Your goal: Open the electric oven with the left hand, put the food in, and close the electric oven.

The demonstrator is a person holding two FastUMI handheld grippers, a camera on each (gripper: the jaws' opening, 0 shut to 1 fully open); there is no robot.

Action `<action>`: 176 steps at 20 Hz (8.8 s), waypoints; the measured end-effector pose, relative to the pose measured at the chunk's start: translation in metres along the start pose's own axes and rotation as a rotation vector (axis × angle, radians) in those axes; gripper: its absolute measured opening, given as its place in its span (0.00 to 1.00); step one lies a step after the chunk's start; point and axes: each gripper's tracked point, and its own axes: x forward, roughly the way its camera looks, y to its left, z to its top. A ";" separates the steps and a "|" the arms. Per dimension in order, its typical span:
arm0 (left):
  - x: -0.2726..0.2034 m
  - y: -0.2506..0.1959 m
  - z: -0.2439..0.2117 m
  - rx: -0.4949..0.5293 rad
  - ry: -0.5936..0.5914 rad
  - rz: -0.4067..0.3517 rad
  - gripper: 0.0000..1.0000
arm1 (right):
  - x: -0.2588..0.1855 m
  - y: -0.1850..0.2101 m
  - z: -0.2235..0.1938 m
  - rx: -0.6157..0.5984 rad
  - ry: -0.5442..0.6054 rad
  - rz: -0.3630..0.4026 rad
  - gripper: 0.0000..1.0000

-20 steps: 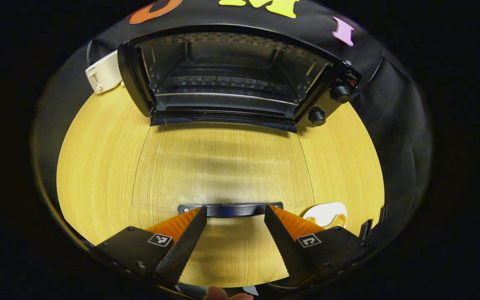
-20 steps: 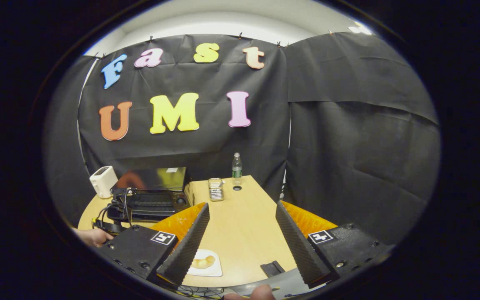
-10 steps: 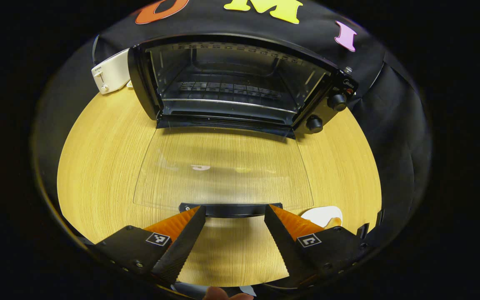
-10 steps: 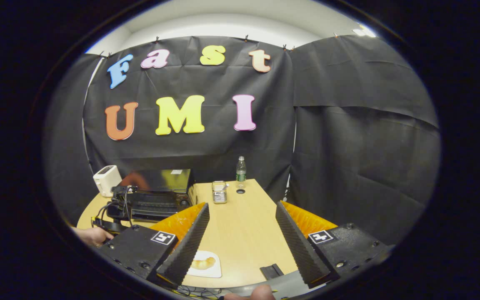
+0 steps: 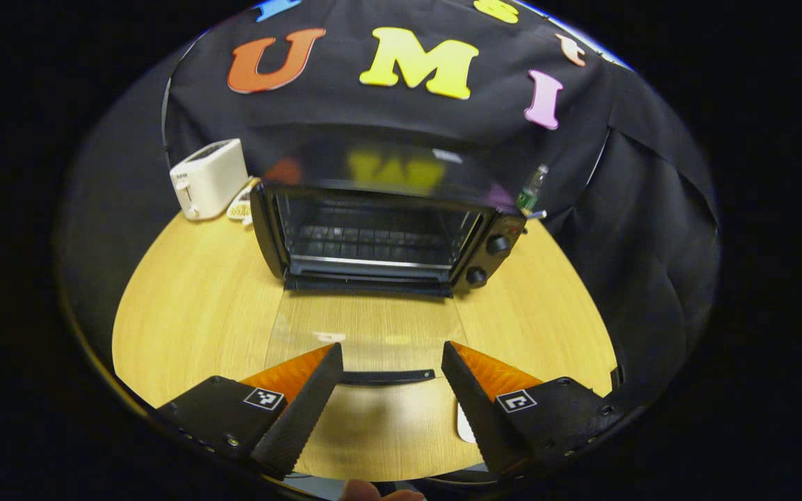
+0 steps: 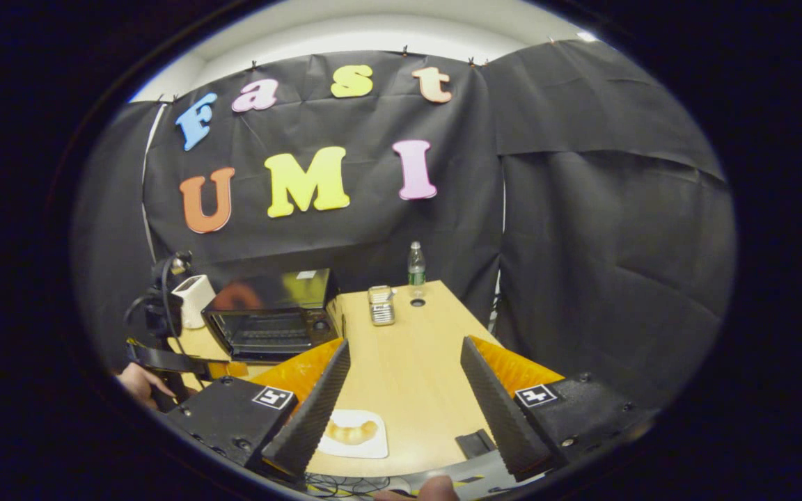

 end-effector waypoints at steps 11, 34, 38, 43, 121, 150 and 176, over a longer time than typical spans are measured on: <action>-0.144 0.002 0.094 0.094 -0.458 0.080 0.94 | 0.055 0.060 -0.133 0.118 0.364 0.144 0.96; -0.157 0.021 0.111 0.016 -0.492 0.193 0.95 | 0.112 0.082 -0.277 0.373 0.859 0.164 0.63; -0.147 0.017 0.111 -0.013 -0.489 0.208 0.95 | 0.116 0.083 -0.277 0.379 0.875 0.208 0.39; -0.143 0.010 0.110 0.005 -0.482 0.180 0.95 | 0.113 0.086 -0.266 0.462 0.874 0.226 0.12; -0.158 0.105 0.046 0.039 -0.345 0.023 0.94 | 0.090 0.203 -0.093 0.035 0.364 0.169 0.89; 0.059 0.020 -0.143 -0.014 -0.022 -0.003 0.95 | 0.008 0.039 -0.104 -0.105 0.322 0.013 0.91; 0.057 0.014 -0.035 0.138 -0.197 0.009 0.98 | 0.021 0.034 -0.086 0.068 0.289 -0.012 0.91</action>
